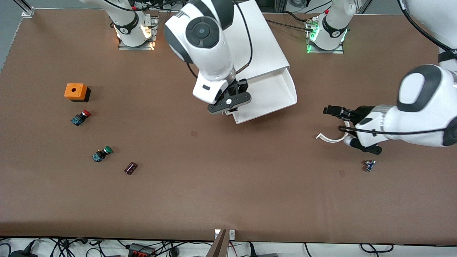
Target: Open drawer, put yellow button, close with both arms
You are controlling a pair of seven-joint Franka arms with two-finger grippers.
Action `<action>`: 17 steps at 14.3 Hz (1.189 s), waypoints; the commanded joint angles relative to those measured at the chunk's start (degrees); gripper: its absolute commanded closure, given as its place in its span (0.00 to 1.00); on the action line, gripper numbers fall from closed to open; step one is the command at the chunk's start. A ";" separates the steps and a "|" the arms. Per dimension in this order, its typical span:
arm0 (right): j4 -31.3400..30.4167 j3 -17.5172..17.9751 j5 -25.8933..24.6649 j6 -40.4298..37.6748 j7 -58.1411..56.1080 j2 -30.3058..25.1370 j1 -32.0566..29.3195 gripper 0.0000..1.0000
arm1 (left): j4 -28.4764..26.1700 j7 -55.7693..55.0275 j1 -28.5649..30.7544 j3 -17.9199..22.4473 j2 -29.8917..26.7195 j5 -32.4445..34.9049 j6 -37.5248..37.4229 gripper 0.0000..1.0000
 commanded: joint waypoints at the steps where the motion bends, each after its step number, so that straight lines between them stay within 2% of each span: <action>1: 2.07 -0.15 0.38 -0.55 1.93 1.57 1.86 1.00 | 1.25 -5.02 -6.19 0.38 -1.66 13.38 -0.64 0.00; 3: 2.07 -0.15 0.47 -0.63 2.02 2.01 3.26 1.00 | 5.72 -5.02 -7.17 0.55 -1.05 17.63 -0.47 0.00; 5: 2.15 -0.32 0.47 -0.55 2.46 3.41 4.76 1.00 | 6.70 -4.50 -6.29 1.08 -0.79 17.38 1.19 0.00; 10: 2.15 -0.50 0.38 2.52 3.43 5.88 6.52 1.00 | 6.44 -6.60 -6.21 1.17 0.01 17.20 3.84 0.00; 14: 2.15 -0.76 0.20 4.98 3.51 7.28 7.40 1.00 | 6.00 -8.01 -4.10 1.17 -0.08 11.24 3.84 0.00; 17: 2.15 -0.76 0.03 5.52 4.21 8.51 7.84 1.00 | 6.00 -8.01 -3.83 1.17 -0.08 11.05 3.84 0.00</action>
